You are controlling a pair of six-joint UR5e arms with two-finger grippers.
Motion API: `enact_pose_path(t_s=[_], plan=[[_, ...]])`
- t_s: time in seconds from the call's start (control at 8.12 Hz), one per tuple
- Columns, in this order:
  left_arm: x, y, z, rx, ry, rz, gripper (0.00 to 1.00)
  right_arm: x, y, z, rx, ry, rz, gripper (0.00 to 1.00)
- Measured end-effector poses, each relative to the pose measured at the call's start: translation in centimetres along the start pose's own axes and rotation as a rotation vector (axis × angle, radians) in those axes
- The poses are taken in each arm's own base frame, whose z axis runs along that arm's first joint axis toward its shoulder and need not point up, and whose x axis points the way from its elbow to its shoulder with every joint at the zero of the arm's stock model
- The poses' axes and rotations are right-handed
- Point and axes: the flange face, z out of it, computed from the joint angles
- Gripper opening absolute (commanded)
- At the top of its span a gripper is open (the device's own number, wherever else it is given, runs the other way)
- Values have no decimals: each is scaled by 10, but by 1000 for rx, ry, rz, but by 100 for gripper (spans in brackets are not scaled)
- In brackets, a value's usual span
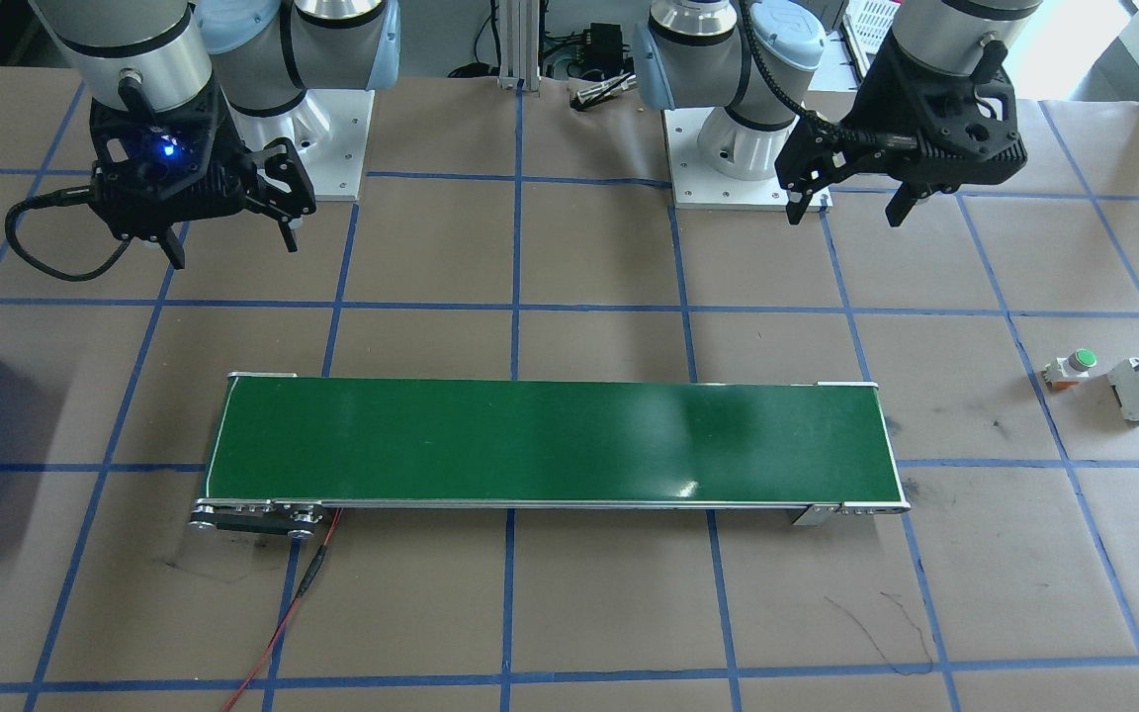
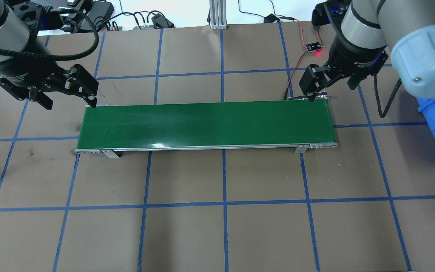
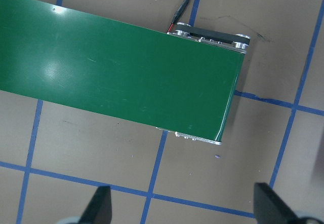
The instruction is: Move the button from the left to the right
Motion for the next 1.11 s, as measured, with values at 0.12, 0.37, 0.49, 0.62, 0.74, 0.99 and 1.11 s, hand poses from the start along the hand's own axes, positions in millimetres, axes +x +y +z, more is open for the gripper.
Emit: enact_pose_path(t_s=[0.12,0.37,0.49,0.62,0.74,0.99,1.11], plan=[[-1,4,0,-4,-1,1,100,0,0,0,0,-1,0,100],[-16,8,7,-36,-3,-9,100,-2,-1,0,5,-20,0,100],[-36,6,7,-39,-5,10,100,-3,-1,0,7,-27,-1,100],[-72,3,9,-43,-5,32,100,-4,-1,0,8,-32,-1,100],[-122,2,12,-50,-3,15,100,-5,-2,-1,12,-42,0,100],[-221,9,28,-104,-29,-43,100,-6,-2,-1,16,-57,-1,100],[-257,5,46,-146,-41,-21,100,-7,-3,-1,17,-60,-1,100]])
